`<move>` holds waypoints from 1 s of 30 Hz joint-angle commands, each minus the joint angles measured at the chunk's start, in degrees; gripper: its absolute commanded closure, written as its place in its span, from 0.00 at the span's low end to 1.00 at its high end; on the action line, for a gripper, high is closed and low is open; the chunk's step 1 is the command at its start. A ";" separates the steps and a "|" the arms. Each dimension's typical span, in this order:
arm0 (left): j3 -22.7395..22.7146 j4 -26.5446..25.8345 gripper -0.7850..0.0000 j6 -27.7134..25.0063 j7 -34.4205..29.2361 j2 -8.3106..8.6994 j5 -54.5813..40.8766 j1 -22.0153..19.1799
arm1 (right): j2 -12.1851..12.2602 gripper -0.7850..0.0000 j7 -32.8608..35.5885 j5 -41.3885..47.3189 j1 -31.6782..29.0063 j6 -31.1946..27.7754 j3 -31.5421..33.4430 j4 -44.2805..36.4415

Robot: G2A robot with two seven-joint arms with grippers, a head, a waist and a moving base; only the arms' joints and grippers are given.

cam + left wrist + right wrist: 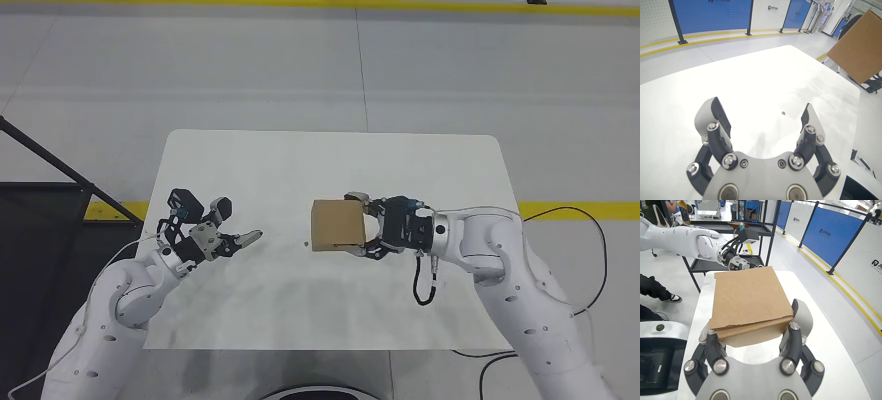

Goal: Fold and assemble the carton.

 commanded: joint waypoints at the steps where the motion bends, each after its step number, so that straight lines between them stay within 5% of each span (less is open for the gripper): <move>1: 0.00 0.00 0.00 0.00 0.00 0.00 0.00 0.00 | -0.02 1.00 0.00 0.01 -0.03 0.00 0.03 -0.02; 12: 0.00 0.00 0.00 0.00 0.00 0.00 0.00 0.00 | -0.20 1.00 0.21 -3.35 -1.94 1.81 -2.19 0.74; 20: 0.00 0.00 0.00 0.00 0.00 0.00 0.00 0.00 | -1.66 1.00 0.55 -15.93 -1.45 12.28 -8.67 5.51; 30: 0.00 0.00 0.00 0.00 0.00 0.00 0.00 0.00 | -3.13 1.00 -9.75 -17.68 2.84 10.41 -11.86 15.97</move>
